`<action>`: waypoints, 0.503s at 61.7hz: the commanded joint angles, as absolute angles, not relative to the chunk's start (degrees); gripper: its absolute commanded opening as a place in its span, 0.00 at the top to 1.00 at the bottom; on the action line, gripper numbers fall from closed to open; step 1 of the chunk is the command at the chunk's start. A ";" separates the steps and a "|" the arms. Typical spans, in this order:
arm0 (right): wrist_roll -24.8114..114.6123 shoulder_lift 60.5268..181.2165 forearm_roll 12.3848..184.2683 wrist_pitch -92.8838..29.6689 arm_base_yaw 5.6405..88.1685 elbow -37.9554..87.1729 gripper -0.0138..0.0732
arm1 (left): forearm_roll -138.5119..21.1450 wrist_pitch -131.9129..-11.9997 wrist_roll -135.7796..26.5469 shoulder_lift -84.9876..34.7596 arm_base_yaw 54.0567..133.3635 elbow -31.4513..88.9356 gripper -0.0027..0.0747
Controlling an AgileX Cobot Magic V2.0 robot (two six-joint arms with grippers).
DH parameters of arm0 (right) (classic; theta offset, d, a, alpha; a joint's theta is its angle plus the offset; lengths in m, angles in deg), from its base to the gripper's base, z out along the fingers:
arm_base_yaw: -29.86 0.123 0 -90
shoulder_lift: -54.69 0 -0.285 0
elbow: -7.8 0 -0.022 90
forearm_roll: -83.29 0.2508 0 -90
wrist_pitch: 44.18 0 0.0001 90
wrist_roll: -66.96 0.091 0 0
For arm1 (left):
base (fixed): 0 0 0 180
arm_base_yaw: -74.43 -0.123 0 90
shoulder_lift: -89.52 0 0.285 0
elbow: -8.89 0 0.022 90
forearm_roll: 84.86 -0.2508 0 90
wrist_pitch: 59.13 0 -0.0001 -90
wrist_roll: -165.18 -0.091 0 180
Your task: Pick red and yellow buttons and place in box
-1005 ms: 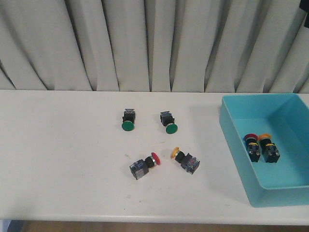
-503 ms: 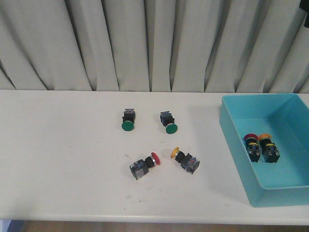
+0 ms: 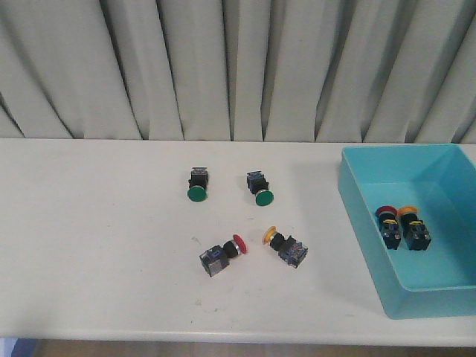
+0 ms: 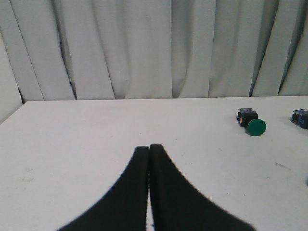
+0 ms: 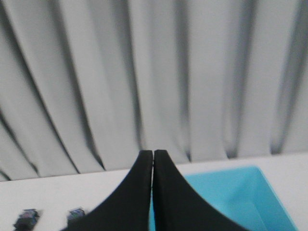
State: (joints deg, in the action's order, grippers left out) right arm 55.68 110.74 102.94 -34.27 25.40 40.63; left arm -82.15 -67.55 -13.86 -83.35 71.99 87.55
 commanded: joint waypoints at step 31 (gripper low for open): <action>71.10 73.37 83.29 -50.06 25.49 82.76 0.85 | -82.01 -63.55 -13.27 -84.14 72.28 90.32 0.97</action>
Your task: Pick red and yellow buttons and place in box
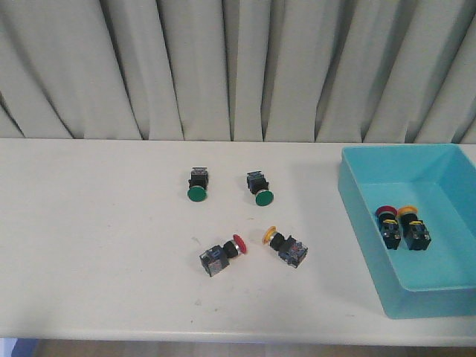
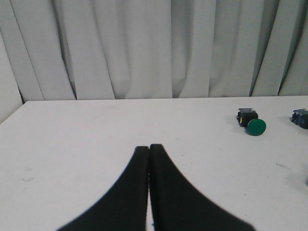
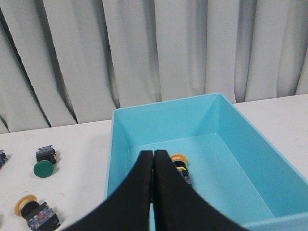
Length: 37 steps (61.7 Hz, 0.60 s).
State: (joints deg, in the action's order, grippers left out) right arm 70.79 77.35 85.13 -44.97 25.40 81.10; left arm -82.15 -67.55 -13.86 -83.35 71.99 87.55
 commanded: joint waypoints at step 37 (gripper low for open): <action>71.23 61.57 76.87 -43.73 32.94 87.09 0.85 | -82.01 -63.55 -13.27 -84.12 72.28 90.32 0.97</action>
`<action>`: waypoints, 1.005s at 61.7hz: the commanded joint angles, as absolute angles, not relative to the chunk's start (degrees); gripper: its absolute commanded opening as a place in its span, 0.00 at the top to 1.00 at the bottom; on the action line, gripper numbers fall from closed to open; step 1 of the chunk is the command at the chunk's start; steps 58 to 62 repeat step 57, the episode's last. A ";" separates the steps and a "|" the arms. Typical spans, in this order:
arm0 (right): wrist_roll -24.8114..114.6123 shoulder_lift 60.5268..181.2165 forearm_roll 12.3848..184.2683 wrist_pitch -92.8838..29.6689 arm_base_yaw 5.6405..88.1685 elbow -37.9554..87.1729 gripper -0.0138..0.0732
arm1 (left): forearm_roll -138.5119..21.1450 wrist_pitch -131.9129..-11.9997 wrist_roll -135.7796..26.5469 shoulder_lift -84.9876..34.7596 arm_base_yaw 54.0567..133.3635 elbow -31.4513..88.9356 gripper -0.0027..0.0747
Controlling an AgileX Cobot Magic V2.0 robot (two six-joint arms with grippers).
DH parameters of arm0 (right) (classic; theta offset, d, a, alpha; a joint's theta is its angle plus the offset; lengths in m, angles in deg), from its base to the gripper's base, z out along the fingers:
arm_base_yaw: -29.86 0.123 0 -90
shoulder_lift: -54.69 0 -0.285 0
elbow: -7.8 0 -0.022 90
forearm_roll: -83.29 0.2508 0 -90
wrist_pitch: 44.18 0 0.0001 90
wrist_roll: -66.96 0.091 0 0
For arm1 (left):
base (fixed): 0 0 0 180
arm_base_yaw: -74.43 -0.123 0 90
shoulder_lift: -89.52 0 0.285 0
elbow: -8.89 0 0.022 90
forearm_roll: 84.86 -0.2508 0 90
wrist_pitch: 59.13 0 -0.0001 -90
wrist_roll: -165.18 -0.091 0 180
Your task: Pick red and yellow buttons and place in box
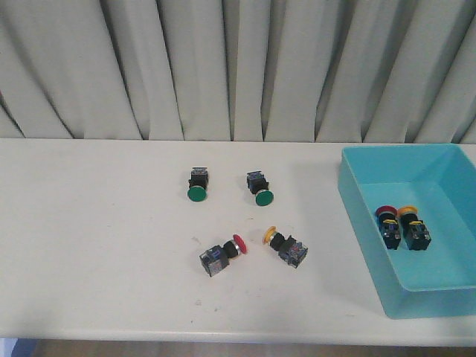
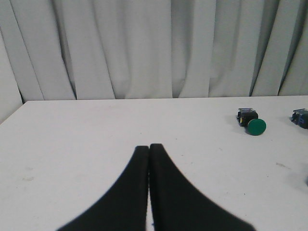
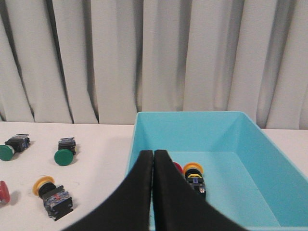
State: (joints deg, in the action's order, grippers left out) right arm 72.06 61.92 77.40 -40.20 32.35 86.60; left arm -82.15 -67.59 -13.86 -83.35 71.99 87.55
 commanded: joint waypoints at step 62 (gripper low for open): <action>71.36 61.32 78.14 -43.75 32.83 87.09 0.85 | -82.01 -63.55 -13.27 -84.12 72.28 90.32 0.97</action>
